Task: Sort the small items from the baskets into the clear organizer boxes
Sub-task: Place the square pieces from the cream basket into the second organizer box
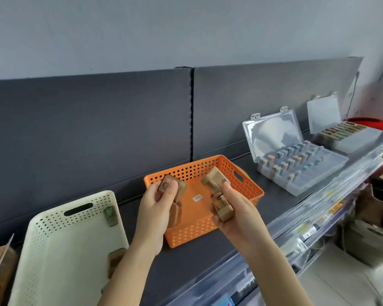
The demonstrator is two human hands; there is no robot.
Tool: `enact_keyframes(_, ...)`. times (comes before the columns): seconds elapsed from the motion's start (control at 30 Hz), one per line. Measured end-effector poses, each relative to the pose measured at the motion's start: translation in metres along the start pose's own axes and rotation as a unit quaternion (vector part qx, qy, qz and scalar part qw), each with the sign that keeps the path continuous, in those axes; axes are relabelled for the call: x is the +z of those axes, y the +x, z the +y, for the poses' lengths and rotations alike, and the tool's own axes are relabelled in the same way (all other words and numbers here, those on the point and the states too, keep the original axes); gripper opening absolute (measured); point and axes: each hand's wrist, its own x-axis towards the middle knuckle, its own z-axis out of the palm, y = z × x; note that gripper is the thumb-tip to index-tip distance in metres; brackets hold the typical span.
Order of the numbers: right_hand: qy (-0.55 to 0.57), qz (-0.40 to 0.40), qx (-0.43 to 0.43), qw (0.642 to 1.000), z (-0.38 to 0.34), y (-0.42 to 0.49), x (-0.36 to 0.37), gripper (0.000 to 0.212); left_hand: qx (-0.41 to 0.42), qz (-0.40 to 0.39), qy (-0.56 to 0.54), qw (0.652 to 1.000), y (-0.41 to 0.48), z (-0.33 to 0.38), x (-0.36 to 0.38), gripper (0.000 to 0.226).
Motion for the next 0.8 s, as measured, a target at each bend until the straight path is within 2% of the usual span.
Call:
enact_keyframes(0.27,-0.002,0.076,-0.032,0.997,-0.048,-0.011,-0.127,0.016,-0.046,-0.064,-0.01,0.997,-0.011,-0.026,0.142,0.02)
enact_keyframes(0.5,0.023,0.123,-0.022,0.992,-0.108,-0.01,-0.245,0.013,-0.109,-0.114,-0.026,0.987,-0.018,-0.051,0.28,0.047)
enact_keyframes(0.67,0.044,0.176,-0.033,0.983,-0.143,-0.009,-0.318,0.019,-0.168,-0.15,-0.091,0.97,-0.016,-0.069,0.364,0.02)
enact_keyframes(0.8,0.04,0.212,-0.048,0.975,-0.168,0.0,-0.367,0.013,-0.182,-0.186,-0.106,0.96,-0.003,-0.078,0.426,0.018)
